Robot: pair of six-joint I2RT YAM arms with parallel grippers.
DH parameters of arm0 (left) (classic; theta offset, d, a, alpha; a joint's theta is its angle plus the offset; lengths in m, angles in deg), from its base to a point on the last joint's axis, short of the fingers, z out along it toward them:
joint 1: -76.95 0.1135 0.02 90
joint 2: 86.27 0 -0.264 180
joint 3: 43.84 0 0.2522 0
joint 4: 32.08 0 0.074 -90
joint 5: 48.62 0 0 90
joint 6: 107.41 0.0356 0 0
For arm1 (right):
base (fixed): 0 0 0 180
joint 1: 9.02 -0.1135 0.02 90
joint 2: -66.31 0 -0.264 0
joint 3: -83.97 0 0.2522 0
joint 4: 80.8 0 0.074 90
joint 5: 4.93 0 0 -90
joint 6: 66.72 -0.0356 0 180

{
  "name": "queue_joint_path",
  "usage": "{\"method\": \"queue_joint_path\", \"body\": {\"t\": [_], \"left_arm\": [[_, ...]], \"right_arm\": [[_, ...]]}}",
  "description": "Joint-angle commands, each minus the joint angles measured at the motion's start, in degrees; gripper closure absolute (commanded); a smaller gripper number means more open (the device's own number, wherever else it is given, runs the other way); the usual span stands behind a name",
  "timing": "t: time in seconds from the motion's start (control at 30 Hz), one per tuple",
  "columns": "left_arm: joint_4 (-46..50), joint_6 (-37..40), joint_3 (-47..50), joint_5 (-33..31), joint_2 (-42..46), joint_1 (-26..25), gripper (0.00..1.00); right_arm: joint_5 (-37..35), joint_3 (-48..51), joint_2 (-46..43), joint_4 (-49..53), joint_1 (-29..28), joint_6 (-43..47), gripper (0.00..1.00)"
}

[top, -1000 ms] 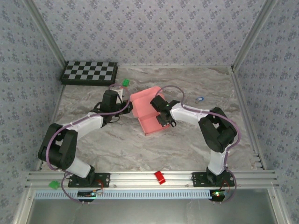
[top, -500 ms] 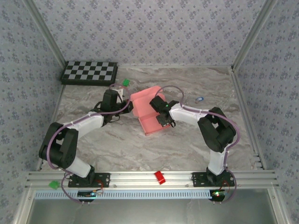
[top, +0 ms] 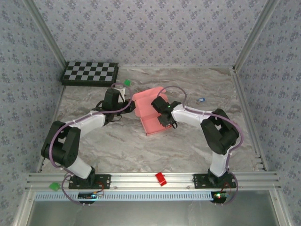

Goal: Fold the paper box

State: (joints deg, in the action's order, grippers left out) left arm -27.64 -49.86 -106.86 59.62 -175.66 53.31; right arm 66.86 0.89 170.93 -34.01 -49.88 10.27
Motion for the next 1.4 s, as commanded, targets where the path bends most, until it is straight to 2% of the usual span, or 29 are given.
{"method": "queue_joint_path", "body": {"t": [0.0,0.1,0.3,0.57,0.97,1.37], "left_arm": [[-2.06,0.84,-1.41,1.65,-0.29,-0.09,1.0],[-2.3,0.76,-1.29,1.73,-0.22,-0.17,0.96],[-2.21,0.72,-1.35,1.89,-0.05,-0.08,0.95],[-1.8,0.97,-1.28,1.8,0.09,-0.15,0.96],[-1.91,0.9,-1.33,1.9,0.13,-0.13,1.0],[-1.89,0.89,-1.63,2.24,0.09,-0.18,1.0]], "right_arm": [[0.02,0.5,-2.6,1.67,0.19,-1.31,0.66],[0.09,0.5,-3.13,1.65,0.25,-1.49,0.64],[0.35,0.5,-2.7,1.61,0.41,-1.49,0.64],[4.21,3.51,-2.62,1.61,1.71,-0.59,0.65],[4.01,5.41,-3.07,0.24,2.15,-1.05,0.8],[1.96,4.42,0.68,2.76,2.0,-1.22,0.86]]}}
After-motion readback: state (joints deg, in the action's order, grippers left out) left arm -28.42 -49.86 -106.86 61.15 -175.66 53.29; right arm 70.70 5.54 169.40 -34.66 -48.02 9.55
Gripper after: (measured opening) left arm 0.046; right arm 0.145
